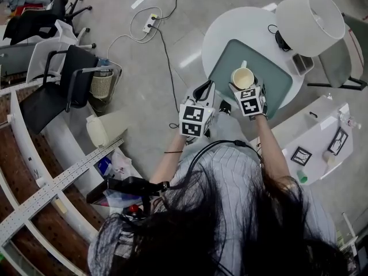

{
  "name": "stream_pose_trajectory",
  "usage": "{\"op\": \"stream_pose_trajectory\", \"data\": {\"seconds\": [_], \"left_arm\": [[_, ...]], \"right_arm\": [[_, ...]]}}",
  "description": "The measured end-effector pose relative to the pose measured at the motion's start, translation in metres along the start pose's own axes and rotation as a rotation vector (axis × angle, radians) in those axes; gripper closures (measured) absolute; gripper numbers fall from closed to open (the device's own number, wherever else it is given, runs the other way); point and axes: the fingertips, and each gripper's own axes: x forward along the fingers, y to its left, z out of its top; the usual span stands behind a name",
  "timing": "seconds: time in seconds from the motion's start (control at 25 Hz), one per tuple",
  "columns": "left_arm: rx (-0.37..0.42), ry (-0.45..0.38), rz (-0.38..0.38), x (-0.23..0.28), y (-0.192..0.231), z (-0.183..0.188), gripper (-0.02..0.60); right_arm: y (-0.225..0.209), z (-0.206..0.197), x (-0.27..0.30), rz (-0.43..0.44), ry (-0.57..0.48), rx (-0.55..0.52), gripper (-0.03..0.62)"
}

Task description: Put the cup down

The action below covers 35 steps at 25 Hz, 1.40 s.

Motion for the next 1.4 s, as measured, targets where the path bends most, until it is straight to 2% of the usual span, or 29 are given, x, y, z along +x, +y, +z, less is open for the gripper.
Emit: {"op": "stream_pose_trajectory", "data": {"seconds": [0.12, 0.8, 1.04, 1.4], "left_arm": [[-0.003, 0.003, 0.004, -0.002, 0.002, -0.002, 0.55], [0.01, -0.006, 0.009, -0.019, 0.008, -0.009, 0.55], [0.008, -0.014, 0.024, -0.033, 0.014, -0.013, 0.551], [0.02, -0.032, 0.014, -0.053, 0.012, -0.02, 0.55]], "right_arm": [[0.0, 0.001, 0.003, -0.014, -0.004, -0.035, 0.191], [-0.013, 0.021, 0.021, -0.049, -0.002, 0.0, 0.191], [-0.014, 0.021, 0.011, -0.077, -0.005, 0.031, 0.19], [-0.007, 0.021, -0.029, -0.113, -0.095, 0.138, 0.191]]}}
